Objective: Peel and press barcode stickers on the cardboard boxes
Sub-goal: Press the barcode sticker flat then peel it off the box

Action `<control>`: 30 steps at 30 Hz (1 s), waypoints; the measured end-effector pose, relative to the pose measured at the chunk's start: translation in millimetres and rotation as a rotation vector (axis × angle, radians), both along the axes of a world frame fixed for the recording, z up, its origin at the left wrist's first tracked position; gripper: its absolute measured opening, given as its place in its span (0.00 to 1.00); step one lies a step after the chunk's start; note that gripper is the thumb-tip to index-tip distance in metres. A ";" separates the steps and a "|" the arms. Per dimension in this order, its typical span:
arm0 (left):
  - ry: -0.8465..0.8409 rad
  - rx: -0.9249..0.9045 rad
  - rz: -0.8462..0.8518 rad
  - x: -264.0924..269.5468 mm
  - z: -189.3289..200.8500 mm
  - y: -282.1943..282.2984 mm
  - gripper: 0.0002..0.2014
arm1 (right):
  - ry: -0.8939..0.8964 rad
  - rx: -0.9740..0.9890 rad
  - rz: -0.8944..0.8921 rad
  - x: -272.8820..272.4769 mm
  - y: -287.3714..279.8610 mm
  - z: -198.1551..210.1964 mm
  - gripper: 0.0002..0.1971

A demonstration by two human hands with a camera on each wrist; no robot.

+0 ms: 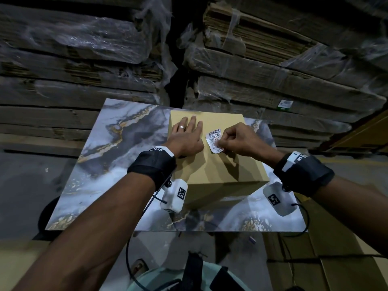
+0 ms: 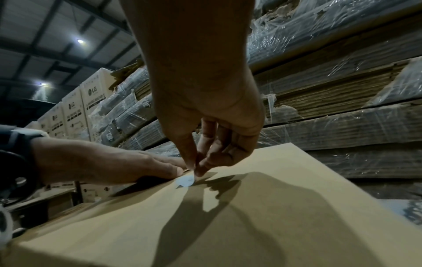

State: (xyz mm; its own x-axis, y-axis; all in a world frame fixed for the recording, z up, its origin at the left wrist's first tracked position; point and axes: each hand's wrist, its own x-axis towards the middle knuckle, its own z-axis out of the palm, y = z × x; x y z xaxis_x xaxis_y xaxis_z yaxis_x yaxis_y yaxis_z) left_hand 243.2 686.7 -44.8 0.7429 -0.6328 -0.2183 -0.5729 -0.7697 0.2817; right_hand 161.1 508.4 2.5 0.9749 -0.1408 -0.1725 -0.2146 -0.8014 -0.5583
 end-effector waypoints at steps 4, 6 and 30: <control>-0.004 -0.008 0.004 0.0 -0.6 -0.2 0.33 | -0.061 -0.034 0.055 -7.1 -8.2 0.8 0.09; 0.000 -0.017 0.004 0.3 -1.5 -0.5 0.32 | -0.088 0.002 0.050 -11.4 -16.3 1.7 0.07; -0.215 -0.084 -0.441 -11.9 -14.6 10.8 0.34 | -0.085 1.483 -0.510 -23.2 -41.4 -23.3 0.27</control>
